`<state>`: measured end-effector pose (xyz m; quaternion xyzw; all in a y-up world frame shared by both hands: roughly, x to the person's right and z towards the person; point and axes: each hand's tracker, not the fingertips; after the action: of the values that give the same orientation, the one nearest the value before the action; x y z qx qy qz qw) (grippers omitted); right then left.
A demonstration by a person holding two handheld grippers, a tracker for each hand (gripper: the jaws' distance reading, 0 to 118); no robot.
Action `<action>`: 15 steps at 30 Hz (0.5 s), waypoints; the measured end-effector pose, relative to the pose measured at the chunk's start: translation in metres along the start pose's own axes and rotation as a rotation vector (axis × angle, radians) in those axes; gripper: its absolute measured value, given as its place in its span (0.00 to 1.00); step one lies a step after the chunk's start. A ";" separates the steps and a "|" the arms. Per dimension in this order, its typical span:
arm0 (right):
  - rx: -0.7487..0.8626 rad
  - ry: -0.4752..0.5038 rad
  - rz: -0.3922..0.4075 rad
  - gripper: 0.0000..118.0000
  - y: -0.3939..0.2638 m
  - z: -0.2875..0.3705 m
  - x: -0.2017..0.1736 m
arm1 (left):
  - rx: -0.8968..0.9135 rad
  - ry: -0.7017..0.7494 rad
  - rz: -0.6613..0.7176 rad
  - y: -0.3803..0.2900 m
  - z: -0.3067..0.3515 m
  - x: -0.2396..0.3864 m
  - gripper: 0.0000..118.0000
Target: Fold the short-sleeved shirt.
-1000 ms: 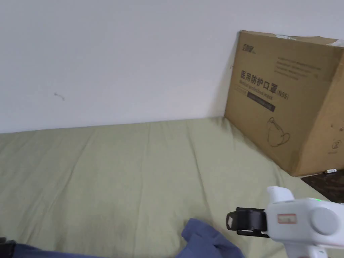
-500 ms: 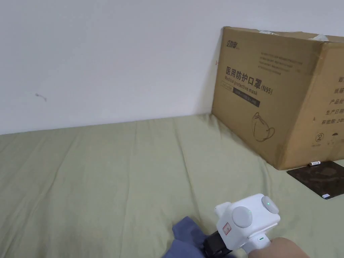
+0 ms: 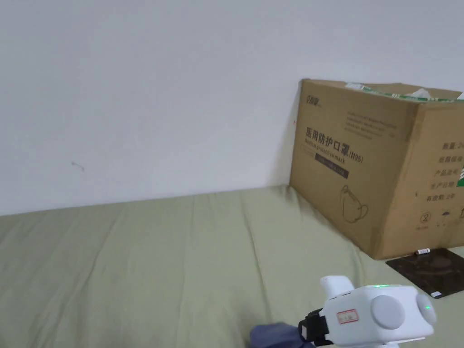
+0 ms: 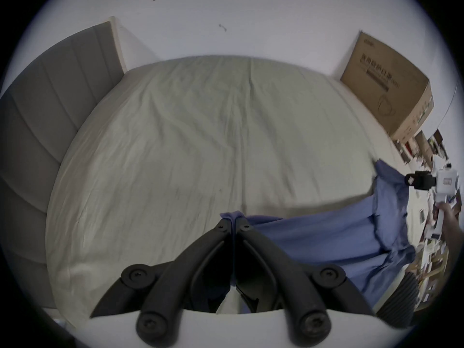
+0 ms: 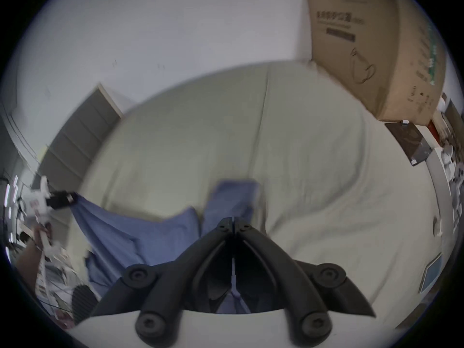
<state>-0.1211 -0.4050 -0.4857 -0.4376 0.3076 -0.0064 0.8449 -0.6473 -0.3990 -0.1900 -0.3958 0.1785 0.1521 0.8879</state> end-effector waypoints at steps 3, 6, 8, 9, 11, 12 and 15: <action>0.088 0.044 -0.040 0.00 0.018 0.051 -0.001 | 0.110 0.003 -0.012 0.011 0.046 0.007 0.00; 0.165 0.047 -0.033 0.00 0.034 0.095 -0.006 | 0.186 0.008 -0.038 0.023 0.086 0.015 0.00; 0.235 0.033 -0.029 0.00 0.042 0.122 -0.011 | 0.245 0.033 -0.032 0.030 0.110 0.017 0.00; 0.268 0.033 -0.032 0.00 0.049 0.135 -0.012 | 0.282 0.034 -0.018 0.035 0.124 0.016 0.00; 0.310 0.043 -0.050 0.00 0.061 0.157 -0.014 | 0.346 0.036 0.017 0.047 0.147 0.012 0.00; 0.319 0.053 -0.053 0.00 0.069 0.168 -0.016 | 0.367 0.042 0.029 0.053 0.159 0.011 0.00; 0.397 0.048 -0.038 0.00 0.086 0.199 -0.028 | 0.434 0.046 0.019 0.070 0.190 0.010 0.00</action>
<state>-0.0611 -0.1973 -0.4502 -0.2680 0.3123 -0.0932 0.9066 -0.6294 -0.2092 -0.1215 -0.1969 0.2309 0.1091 0.9466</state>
